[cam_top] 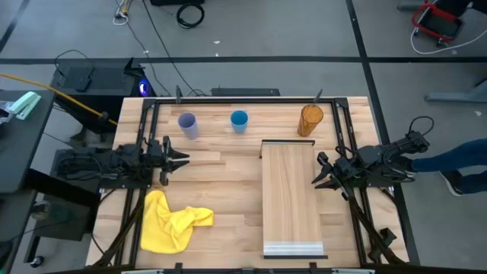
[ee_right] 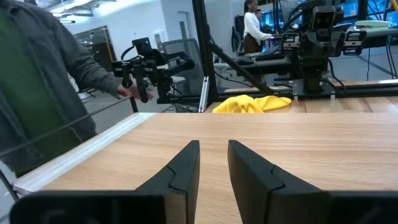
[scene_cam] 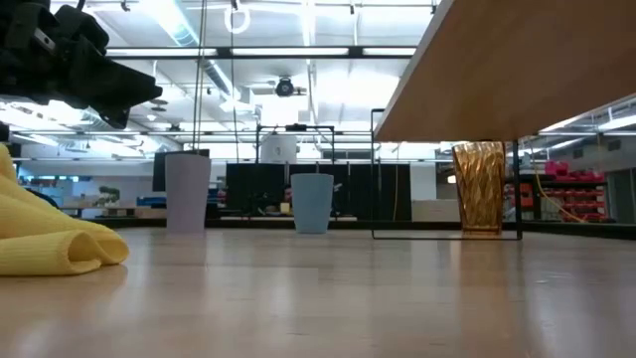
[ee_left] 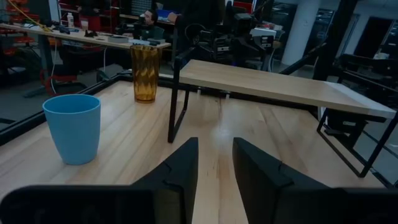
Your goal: Stack small to large cups/mugs on shelf
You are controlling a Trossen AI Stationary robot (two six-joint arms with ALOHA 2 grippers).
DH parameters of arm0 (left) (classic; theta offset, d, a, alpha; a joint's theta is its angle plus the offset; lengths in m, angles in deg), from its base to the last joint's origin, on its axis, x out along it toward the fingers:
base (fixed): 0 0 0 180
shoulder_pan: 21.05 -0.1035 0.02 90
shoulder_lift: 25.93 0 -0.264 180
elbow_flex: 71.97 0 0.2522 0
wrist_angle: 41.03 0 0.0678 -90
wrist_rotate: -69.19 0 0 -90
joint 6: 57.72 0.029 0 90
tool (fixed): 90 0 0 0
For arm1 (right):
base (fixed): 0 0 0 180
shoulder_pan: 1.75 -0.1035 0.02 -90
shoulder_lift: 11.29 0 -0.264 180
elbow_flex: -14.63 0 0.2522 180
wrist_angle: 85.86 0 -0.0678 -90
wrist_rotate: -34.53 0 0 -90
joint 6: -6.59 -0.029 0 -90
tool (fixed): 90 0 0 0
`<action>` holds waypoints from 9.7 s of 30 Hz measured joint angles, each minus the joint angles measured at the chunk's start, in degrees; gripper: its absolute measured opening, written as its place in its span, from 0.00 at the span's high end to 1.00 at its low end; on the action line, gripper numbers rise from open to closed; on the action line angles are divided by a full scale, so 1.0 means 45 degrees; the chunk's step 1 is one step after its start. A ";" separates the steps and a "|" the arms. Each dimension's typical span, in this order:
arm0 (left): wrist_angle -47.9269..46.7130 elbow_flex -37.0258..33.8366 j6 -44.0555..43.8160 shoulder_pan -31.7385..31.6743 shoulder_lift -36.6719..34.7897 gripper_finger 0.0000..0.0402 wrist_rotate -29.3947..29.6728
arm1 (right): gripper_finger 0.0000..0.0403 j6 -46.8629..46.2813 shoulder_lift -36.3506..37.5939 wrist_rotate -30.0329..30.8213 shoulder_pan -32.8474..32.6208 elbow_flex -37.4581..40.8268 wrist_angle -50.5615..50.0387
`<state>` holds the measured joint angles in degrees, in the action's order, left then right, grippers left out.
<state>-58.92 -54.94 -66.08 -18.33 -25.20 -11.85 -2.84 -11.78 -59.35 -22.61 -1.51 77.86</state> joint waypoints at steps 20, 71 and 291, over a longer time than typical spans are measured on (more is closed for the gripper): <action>0.1239 0.0001 -0.4223 0.0000 0.0000 0.73 0.0002 | 0.77 0.0764 -0.0005 0.0000 0.0002 0.0002 -0.0083; 0.8410 0.0006 -0.5323 0.0000 0.0000 0.73 0.4108 | 0.77 0.2367 0.0000 0.0189 0.0000 -0.0023 1.3337; 0.5710 0.0001 -0.5663 -0.0005 0.0002 0.73 0.4196 | 0.99 -0.5086 -2.6064 0.0861 0.8738 -2.9198 -1.4143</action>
<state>-33.23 -54.94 -91.57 -18.35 -25.19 7.02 -25.73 -129.07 -55.47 16.71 -132.90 14.21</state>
